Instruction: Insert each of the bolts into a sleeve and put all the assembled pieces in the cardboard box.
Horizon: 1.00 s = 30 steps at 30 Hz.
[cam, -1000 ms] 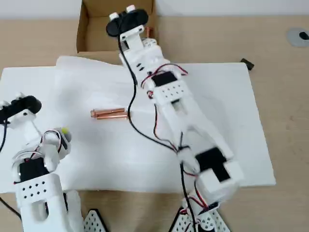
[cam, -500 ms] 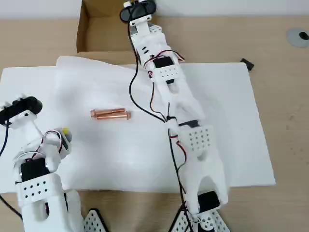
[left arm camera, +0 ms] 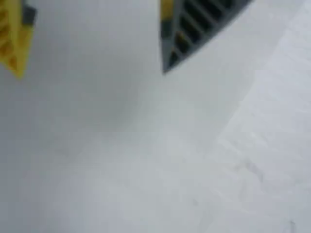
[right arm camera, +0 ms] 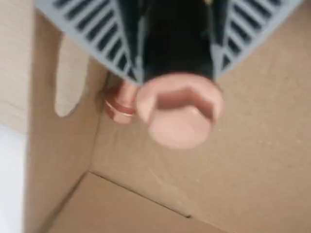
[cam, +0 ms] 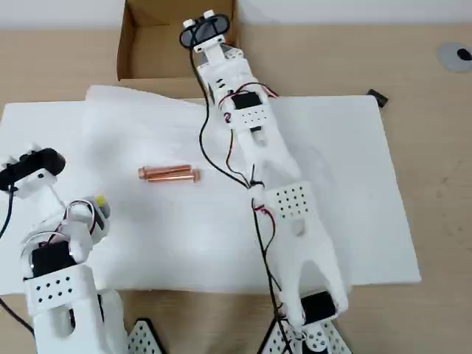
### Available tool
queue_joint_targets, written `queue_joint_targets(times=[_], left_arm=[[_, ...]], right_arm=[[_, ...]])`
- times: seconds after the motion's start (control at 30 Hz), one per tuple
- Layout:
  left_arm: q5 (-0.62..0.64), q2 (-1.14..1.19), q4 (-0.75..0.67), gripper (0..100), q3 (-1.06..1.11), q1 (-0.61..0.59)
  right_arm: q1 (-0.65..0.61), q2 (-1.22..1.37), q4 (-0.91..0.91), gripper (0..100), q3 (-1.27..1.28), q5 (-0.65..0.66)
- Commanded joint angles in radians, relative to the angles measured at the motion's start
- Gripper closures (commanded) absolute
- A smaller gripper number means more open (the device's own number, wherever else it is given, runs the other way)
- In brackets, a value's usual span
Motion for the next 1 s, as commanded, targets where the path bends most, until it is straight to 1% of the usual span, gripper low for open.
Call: queue_joint_targets(times=[0.0, 0.1, 0.17, 0.37, 0.43, 0.47, 0.53, 0.63, 0.67, 0.73, 0.8, 0.97], left_arm=[[-0.006, 0.002, 0.005, 80, -0.006, -0.002], [-0.006, 0.002, 0.005, 80, -0.006, -0.002], [-0.006, 0.002, 0.005, 80, -0.008, -0.002], [-0.006, 0.002, 0.005, 80, -0.009, 0.0], [-0.017, 0.002, 0.005, 80, -0.009, 0.0], [-0.034, 0.002, 0.005, 80, -0.009, 0.0], [-0.052, 0.002, 0.005, 80, -0.006, 0.0], [-0.054, 0.002, 0.005, 80, -0.006, 0.0], [-0.054, 0.002, 0.005, 80, -0.006, 0.0], [-0.054, 0.002, 0.005, 80, -0.008, 0.002], [-0.054, 0.002, 0.005, 80, -0.006, 0.021], [-0.054, 0.002, 0.028, 80, -0.003, 0.11]], right_arm=[[0.036, -0.027, 0.066, 90.5, -0.142, 0.009], [0.031, -0.027, 0.137, 79.0, -0.193, 0.009], [0.031, -0.027, 0.189, 74.1, -0.236, 0.008], [0.028, -0.027, 0.385, 73.1, -0.423, 0.003], [0.028, -0.027, 0.488, 73.1, -0.515, 0.003], [0.025, -0.027, 0.551, 73.7, -0.57, 0.003], [0.016, -0.035, 0.677, 78.9, -0.63, 0.003], [0.015, -0.111, 0.821, 93.6, -0.622, -0.006], [0.015, -0.148, 0.853, 98.9, -0.622, -0.038], [0.018, -0.217, 0.916, 97.6, -0.622, -0.129], [0.019, -0.286, 1.002, 99.0, -0.622, -0.189], [0.013, -0.513, 1.306, 98.8, -0.622, -0.21]])
